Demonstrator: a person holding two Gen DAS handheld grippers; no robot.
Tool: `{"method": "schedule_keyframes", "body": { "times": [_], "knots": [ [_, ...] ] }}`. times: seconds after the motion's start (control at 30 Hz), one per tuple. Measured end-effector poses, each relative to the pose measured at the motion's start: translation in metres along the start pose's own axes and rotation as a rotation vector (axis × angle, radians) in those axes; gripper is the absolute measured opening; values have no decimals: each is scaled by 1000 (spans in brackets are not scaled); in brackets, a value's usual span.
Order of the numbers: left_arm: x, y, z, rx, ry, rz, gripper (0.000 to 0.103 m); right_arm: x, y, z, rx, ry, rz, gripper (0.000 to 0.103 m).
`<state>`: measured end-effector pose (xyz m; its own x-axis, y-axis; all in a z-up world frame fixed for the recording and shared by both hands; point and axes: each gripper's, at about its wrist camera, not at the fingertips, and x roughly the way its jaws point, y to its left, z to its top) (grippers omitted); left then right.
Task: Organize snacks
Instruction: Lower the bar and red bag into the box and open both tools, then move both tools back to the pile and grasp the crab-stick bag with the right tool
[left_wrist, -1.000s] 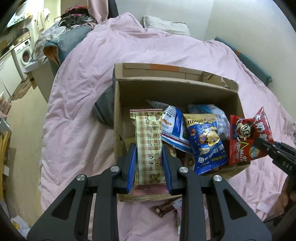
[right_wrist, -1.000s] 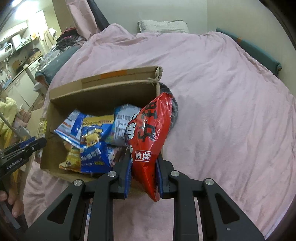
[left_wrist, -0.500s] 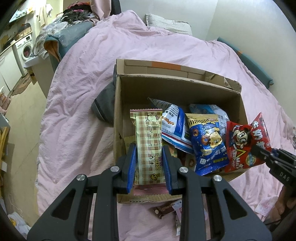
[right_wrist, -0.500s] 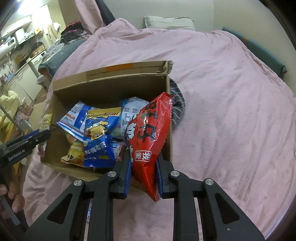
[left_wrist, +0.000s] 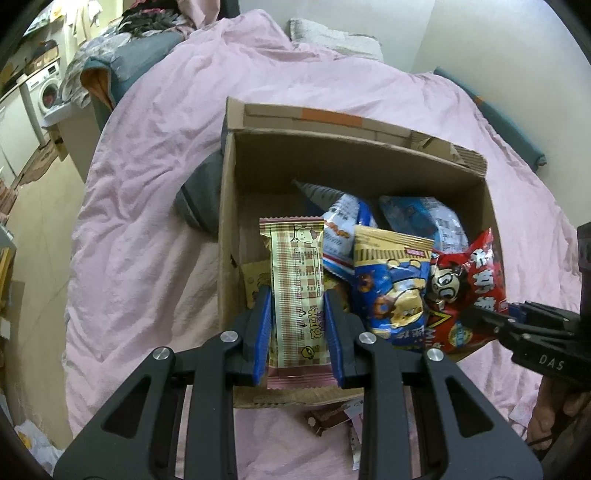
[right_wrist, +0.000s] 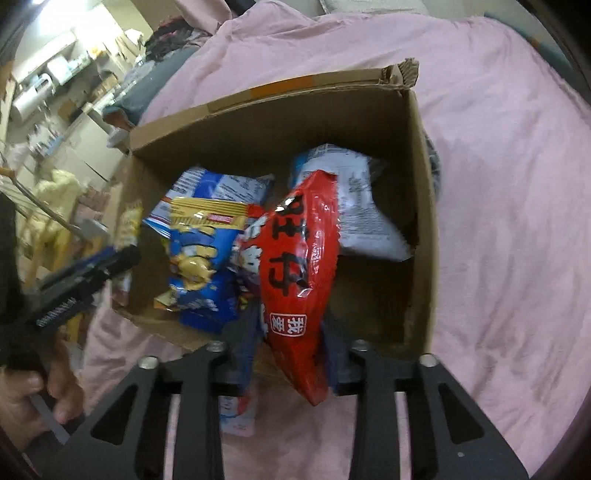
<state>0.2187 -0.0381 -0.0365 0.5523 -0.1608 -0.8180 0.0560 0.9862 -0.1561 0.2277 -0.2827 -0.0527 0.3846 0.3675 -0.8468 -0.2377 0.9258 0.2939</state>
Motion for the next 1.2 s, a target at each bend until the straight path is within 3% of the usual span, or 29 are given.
{"method": "schedule_keyframes", "body": {
  "times": [0.07,0.13,0.3,0.33,0.43,0.6,0.73,0.8,0.97,1.2],
  "knots": [
    [-1,-1,0,8,9,-11,32,-11,5,-2,-18,-50,-42,84],
    [-4,-3,0,8,2,-28,40,-25,7,-2,-24,-110,-47,86],
    [-16,-8,1,30,-44,-8,81,-47,1,-3,8,-204,-104,86],
    [-18,-8,1,29,-51,-4,83,-48,1,-3,13,-212,-108,86],
    [-21,-8,0,24,-49,-9,84,-55,-3,-3,30,-246,-114,85],
    [-34,-4,0,17,-49,-19,84,-49,4,-1,17,-234,-122,85],
    [-48,5,-7,22,-68,0,84,-20,18,-4,-67,-146,-285,79],
    [-50,11,-13,24,-66,21,84,-19,23,-4,-91,-164,-310,78],
    [-57,33,-27,-49,-39,32,84,-31,18,-7,-29,-194,-214,80],
    [-76,40,-41,-56,-60,24,84,-37,16,-27,27,-170,-159,81]
  ]
}}
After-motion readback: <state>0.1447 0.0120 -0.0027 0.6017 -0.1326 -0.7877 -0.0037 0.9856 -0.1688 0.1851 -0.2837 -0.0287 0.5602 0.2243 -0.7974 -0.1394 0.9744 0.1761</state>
